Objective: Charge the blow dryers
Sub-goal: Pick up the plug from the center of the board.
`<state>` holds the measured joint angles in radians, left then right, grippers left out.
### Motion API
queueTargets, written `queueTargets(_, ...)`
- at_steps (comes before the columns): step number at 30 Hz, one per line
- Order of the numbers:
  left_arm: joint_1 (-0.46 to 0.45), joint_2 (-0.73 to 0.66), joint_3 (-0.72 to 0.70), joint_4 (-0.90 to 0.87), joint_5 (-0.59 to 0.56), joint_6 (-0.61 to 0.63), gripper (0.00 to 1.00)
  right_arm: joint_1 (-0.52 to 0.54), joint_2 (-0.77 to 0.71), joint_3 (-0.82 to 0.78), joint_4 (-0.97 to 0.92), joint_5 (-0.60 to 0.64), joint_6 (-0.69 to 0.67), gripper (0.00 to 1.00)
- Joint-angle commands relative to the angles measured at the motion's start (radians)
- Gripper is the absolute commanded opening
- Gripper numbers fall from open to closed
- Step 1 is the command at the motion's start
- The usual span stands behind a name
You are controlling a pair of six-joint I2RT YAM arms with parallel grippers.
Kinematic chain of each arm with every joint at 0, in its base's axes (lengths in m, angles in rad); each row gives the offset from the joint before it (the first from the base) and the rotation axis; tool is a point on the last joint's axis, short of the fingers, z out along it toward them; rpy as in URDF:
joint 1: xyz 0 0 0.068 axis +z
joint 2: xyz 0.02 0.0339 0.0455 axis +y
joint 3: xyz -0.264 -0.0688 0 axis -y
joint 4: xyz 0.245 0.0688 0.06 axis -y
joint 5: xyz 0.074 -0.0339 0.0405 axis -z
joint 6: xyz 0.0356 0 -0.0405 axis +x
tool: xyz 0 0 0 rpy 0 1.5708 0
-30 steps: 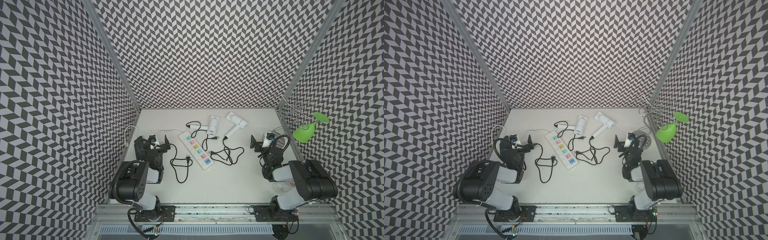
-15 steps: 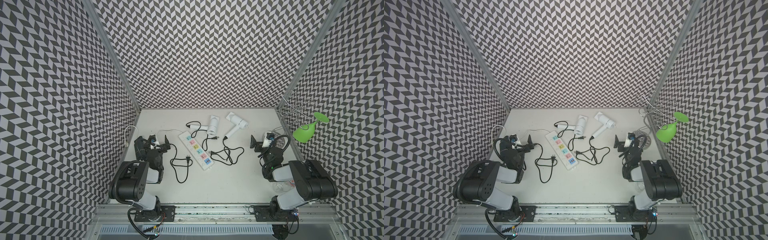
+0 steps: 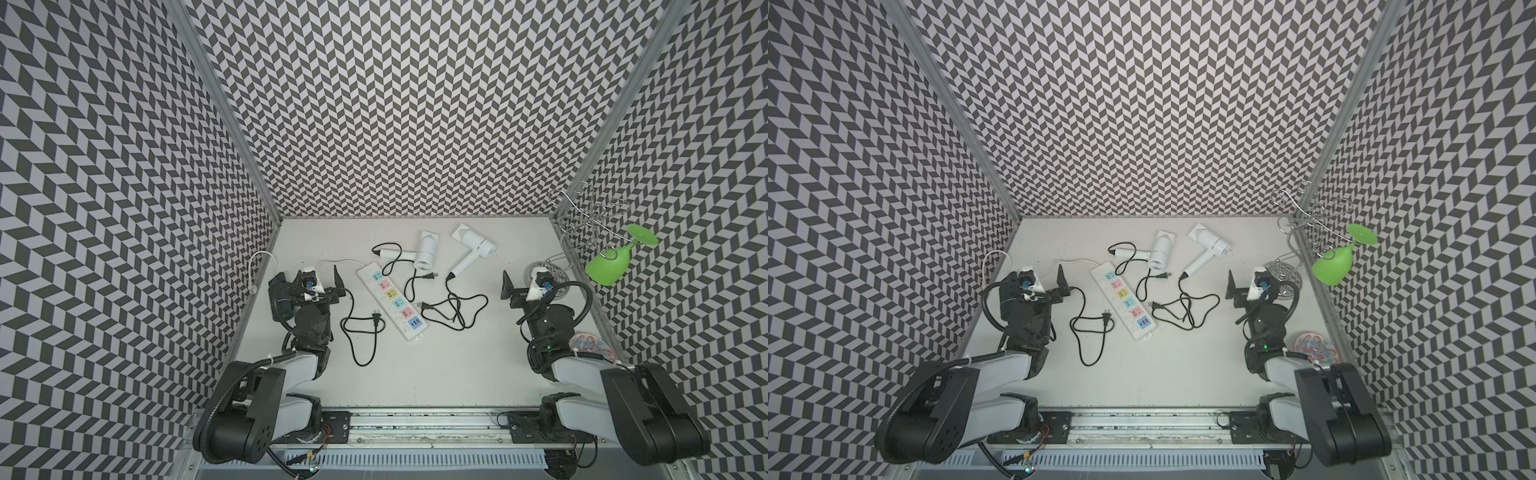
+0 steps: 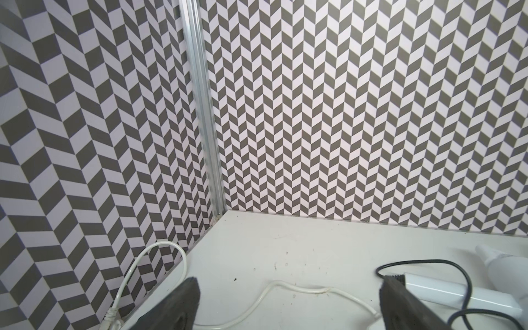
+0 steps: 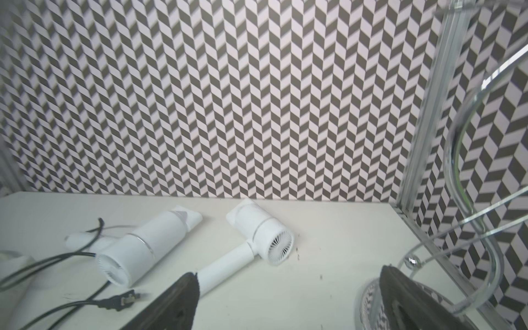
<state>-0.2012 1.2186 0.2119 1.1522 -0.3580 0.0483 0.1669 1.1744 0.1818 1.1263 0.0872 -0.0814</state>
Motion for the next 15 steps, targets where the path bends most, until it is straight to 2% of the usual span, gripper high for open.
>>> queueTargets(1,-0.02,-0.093,0.077,-0.188,0.005,-0.063,0.99,0.053,-0.139,0.075,-0.113,0.031,0.004,0.99)
queueTargets(5,-0.04,-0.201,0.158,-0.382,0.076,-0.19,0.99,0.072,-0.291,0.207,-0.406,0.004,0.187,0.99)
queueTargets(7,-0.061,-0.252,0.193,-0.475,0.103,-0.238,0.99,0.072,-0.352,0.278,-0.563,-0.056,0.27,0.99)
queueTargets(12,-0.081,-0.4,0.268,-0.757,0.166,-0.364,0.99,0.072,-0.46,0.41,-0.934,-0.192,0.345,0.99)
queueTargets(15,-0.082,-0.5,0.257,-0.865,0.249,-0.385,0.99,0.071,-0.523,0.386,-0.993,-0.193,0.375,0.99)
